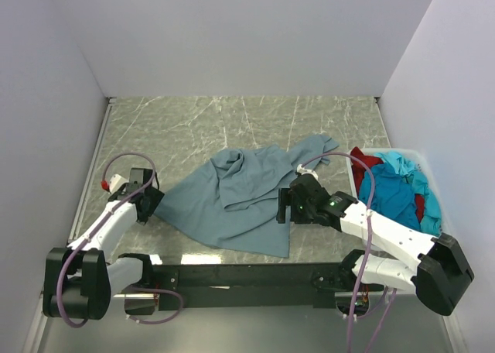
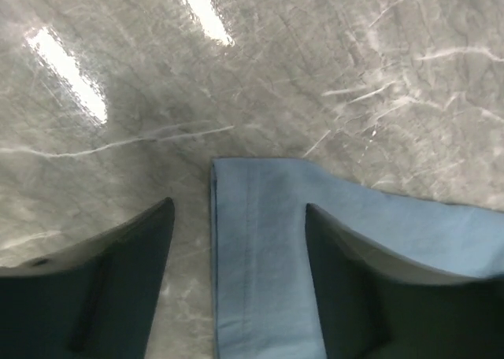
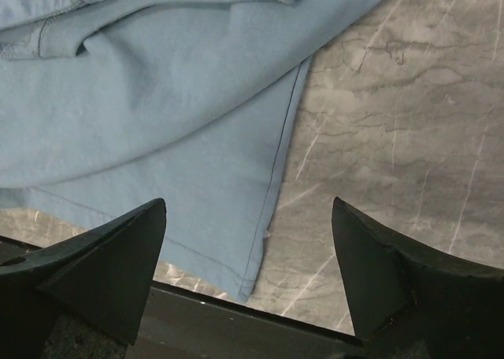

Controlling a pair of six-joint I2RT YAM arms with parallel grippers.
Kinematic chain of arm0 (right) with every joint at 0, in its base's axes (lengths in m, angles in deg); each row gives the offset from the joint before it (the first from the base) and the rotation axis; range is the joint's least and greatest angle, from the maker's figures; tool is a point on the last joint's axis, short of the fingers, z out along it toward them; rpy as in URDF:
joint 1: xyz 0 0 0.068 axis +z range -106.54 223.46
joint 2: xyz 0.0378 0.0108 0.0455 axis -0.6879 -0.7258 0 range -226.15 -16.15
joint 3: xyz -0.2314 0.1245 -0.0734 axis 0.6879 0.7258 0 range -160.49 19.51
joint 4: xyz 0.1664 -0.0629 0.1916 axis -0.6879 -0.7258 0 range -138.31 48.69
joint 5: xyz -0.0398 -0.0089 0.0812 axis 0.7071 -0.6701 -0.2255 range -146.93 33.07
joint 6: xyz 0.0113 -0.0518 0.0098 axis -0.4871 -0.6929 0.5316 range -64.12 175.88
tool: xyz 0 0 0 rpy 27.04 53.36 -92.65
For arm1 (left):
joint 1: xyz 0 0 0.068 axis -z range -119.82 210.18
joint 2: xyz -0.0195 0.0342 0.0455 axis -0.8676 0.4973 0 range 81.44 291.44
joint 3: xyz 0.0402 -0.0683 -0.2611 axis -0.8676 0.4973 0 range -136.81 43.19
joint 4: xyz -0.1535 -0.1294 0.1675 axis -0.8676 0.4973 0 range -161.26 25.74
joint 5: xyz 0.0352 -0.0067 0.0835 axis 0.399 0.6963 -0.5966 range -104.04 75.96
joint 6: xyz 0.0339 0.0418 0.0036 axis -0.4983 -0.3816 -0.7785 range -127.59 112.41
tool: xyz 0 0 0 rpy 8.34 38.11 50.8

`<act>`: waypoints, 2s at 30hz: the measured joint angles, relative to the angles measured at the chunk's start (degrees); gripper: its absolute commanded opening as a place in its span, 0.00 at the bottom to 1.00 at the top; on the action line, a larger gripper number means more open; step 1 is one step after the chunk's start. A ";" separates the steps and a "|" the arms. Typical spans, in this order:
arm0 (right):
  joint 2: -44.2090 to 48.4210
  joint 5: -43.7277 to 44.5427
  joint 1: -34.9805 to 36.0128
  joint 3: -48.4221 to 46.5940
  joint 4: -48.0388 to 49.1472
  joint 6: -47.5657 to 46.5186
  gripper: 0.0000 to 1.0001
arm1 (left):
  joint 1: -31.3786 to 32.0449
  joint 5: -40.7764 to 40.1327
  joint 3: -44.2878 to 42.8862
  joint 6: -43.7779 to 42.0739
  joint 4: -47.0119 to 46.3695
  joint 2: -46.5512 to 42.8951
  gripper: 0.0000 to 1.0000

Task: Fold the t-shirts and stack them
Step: Flatten the tshirt out

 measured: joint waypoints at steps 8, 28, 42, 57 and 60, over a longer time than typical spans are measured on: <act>-0.94 -0.09 0.09 0.00 0.09 0.15 0.91 | -0.02 1.09 0.00 -0.39 -2.43 3.96 0.47; 0.63 -2.60 2.64 0.09 -0.02 -1.25 0.88 | -0.11 2.71 -0.11 -5.16 -9.68 7.10 0.00; -5.29 0.09 19.34 0.55 -3.10 5.81 0.84 | -0.22 6.36 3.87 -6.36 -9.90 -1.60 0.01; -10.60 1.20 21.27 2.45 -0.79 10.78 0.06 | -0.20 6.84 5.88 -5.86 -9.79 -6.16 0.01; -11.08 1.64 21.46 2.27 -0.70 12.37 0.00 | -0.20 6.78 5.92 -5.86 -9.79 -7.08 0.01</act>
